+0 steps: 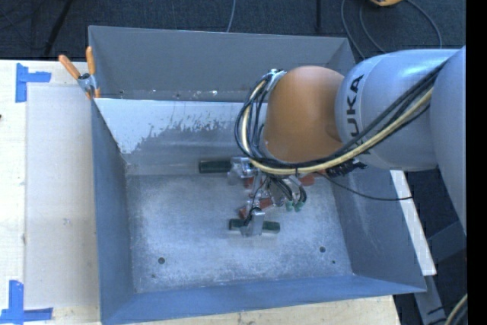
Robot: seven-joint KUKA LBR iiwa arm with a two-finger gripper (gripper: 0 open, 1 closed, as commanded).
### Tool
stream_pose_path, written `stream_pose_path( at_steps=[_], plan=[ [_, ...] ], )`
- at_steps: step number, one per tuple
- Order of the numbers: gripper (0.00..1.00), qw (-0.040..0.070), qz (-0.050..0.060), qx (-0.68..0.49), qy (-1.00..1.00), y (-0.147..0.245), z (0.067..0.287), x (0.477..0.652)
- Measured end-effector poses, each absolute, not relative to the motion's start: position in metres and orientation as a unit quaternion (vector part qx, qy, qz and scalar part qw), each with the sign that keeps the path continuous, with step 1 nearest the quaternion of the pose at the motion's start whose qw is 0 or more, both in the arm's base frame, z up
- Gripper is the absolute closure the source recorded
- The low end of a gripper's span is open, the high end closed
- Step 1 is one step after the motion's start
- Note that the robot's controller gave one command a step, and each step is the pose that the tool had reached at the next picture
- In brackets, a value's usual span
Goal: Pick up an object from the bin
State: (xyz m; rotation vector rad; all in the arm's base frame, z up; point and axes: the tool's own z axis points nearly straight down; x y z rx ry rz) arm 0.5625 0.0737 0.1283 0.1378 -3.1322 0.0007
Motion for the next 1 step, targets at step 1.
stream_pose_path(
  at_steps=[1],
  plan=[
    [0.00, 0.001, 0.000, 0.061, -0.998, 0.0457, 0.1289, 0.5446]
  ],
)
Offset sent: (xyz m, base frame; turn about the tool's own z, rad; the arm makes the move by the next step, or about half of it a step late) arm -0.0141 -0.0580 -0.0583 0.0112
